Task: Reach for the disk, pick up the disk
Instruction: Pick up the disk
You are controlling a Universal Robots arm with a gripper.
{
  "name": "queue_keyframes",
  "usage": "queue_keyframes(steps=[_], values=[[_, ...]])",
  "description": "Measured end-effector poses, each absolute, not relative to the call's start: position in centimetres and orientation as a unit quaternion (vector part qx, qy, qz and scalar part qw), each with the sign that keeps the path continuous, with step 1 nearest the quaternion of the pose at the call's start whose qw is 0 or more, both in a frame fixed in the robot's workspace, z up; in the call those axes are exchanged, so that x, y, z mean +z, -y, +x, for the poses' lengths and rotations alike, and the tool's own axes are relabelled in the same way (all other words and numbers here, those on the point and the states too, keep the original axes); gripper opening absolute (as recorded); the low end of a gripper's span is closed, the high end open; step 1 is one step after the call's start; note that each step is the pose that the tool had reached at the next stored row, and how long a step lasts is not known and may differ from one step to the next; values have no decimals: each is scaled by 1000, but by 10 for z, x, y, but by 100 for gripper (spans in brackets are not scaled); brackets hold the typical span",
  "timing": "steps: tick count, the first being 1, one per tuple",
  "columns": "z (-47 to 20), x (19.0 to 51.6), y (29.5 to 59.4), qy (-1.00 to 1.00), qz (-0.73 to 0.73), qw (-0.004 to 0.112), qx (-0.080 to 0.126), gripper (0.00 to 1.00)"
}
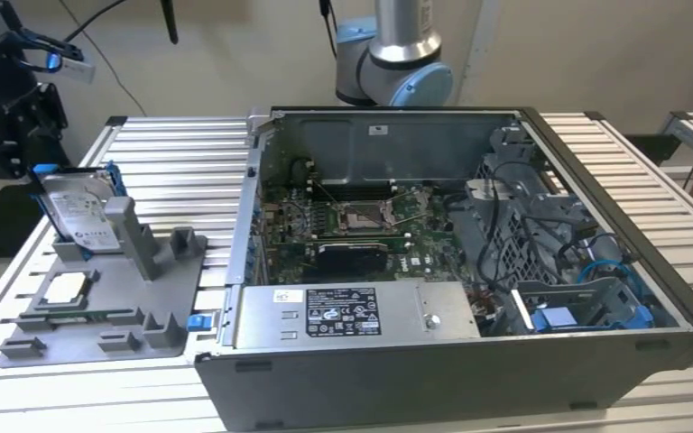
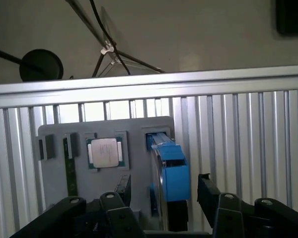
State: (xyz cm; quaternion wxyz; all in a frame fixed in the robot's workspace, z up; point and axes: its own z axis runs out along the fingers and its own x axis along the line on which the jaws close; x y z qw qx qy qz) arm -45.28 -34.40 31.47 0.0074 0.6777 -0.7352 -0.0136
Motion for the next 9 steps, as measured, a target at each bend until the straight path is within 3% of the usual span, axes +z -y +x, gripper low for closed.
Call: queue_keyframes(steps=[9], values=[[-453, 299, 344, 734, 679, 7, -13, 100]])
